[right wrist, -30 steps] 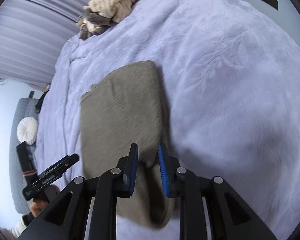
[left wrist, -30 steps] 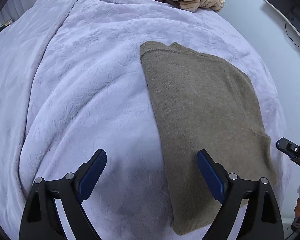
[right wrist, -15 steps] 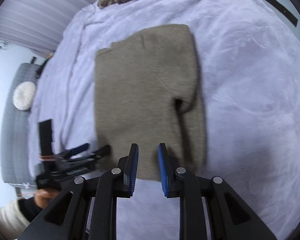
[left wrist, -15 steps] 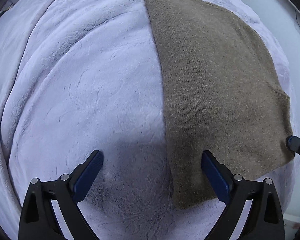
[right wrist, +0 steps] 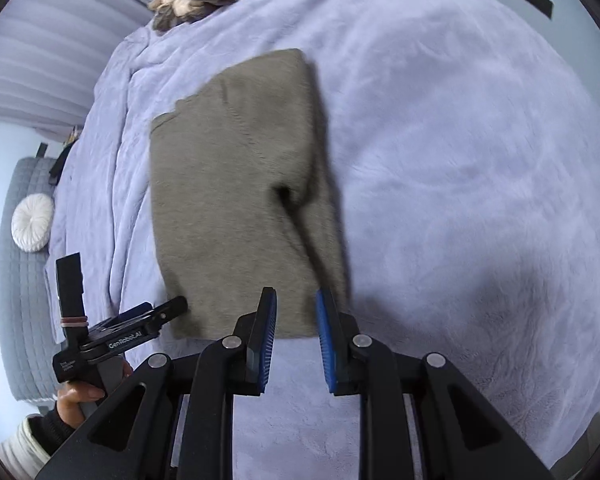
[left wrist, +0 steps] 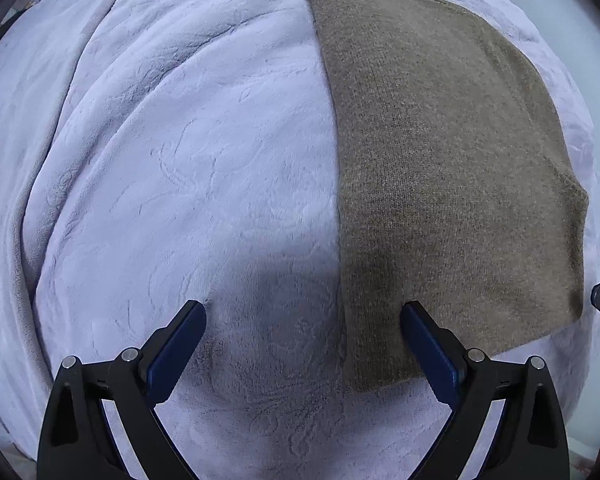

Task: Fold small clothes
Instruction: 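Open the right gripper and release the folded sweater on the bed, then move both open grippers to the folded sweater's end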

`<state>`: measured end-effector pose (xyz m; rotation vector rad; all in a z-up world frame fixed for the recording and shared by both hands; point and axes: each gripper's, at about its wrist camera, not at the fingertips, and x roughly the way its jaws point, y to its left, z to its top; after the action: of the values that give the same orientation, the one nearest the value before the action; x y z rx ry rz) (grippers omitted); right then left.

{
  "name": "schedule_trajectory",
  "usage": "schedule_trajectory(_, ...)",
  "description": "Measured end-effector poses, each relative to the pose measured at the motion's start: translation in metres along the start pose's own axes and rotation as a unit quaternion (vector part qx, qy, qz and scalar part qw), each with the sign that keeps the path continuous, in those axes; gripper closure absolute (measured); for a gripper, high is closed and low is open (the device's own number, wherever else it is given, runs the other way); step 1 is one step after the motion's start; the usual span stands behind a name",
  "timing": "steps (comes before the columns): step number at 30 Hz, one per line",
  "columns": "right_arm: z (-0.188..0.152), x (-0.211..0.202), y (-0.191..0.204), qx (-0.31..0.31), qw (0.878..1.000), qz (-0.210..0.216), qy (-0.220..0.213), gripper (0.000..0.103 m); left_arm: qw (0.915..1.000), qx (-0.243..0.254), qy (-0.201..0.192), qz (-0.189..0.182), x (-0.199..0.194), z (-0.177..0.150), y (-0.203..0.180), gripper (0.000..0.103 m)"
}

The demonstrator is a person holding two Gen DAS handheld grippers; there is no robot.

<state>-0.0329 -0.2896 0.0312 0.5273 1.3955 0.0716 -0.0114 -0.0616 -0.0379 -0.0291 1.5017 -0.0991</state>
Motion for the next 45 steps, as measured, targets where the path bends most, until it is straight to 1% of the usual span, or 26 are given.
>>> schedule_trajectory(3, 0.004, 0.01, 0.0, -0.006, 1.0, -0.025, 0.006, 0.08, 0.9999, 0.0, 0.003, 0.012, -0.008, -0.005, -0.004, 0.005)
schedule_trajectory(6, 0.006, 0.022, -0.017, 0.035, 0.998, -0.043, 0.011, 0.083, 0.9998, -0.004, 0.003, 0.019, -0.016, -0.01, -0.004, 0.005)
schedule_trajectory(9, 0.001, 0.036, -0.045, 0.094, 0.995, -0.025, 0.036, 0.083, 0.9996, -0.005, 0.003, 0.026, -0.023, -0.013, -0.01, 0.005)
schedule_trajectory(11, -0.002, 0.042, -0.053, 0.109, 0.993, -0.015, 0.042, 0.083, 0.9995, -0.004, 0.003, 0.032, -0.027, -0.014, -0.011, 0.005)
schedule_trajectory(17, -0.001, 0.044, -0.049, 0.1, 0.994, -0.017, 0.047, 0.083, 0.9993, -0.002, 0.004, 0.038, -0.036, -0.014, -0.012, 0.005)
schedule_trajectory(21, -0.002, 0.041, -0.048, 0.11, 0.993, -0.015, 0.046, 0.083, 0.9991, 0.014, 0.0, 0.04, -0.05, -0.016, -0.014, 0.005)
schedule_trajectory(25, 0.0, 0.028, -0.033, 0.082, 0.996, -0.017, 0.024, 0.083, 0.9985, 0.027, -0.009, 0.047, -0.06, -0.017, -0.019, 0.005)
schedule_trajectory(28, 0.002, 0.028, -0.026, 0.066, 0.997, -0.017, 0.028, 0.083, 0.9984, 0.029, -0.007, 0.048, -0.067, -0.021, -0.019, 0.005)
schedule_trajectory(30, 0.003, 0.032, -0.025, 0.071, 0.997, -0.012, 0.033, 0.083, 0.9983, 0.029, -0.003, 0.05, -0.069, -0.022, -0.021, 0.005)
schedule_trajectory(32, 0.0, 0.033, -0.027, 0.076, 0.996, -0.006, 0.036, 0.083, 0.9982, 0.028, -0.008, 0.053, -0.073, -0.018, -0.025, 0.005)
schedule_trajectory(37, -0.002, 0.034, -0.031, 0.081, 0.996, 0.002, 0.042, 0.082, 0.9977, 0.029, -0.01, 0.061, -0.078, -0.019, -0.03, 0.004)
schedule_trajectory(38, -0.002, 0.034, -0.033, 0.083, 0.996, 0.004, 0.042, 0.082, 0.9976, 0.031, -0.009, 0.062, -0.079, -0.018, -0.031, 0.003)
schedule_trajectory(39, -0.002, 0.034, -0.034, 0.085, 0.995, 0.005, 0.042, 0.082, 0.9974, 0.034, -0.008, 0.064, -0.077, -0.017, -0.03, 0.001)
schedule_trajectory(41, 0.0, 0.034, -0.037, 0.087, 0.995, 0.003, 0.043, 0.076, 0.997, 0.039, -0.01, 0.066, -0.077, -0.016, -0.031, 0.001)
schedule_trajectory(43, 0.001, 0.032, -0.04, 0.089, 0.995, 0.002, 0.043, 0.067, 0.9971, 0.039, -0.01, 0.065, -0.079, -0.014, -0.033, 0.001)
schedule_trajectory(45, 0.001, 0.032, -0.04, 0.09, 0.995, 0.002, 0.043, 0.061, 0.9974, 0.035, -0.007, 0.062, -0.079, -0.012, -0.034, 0.001)
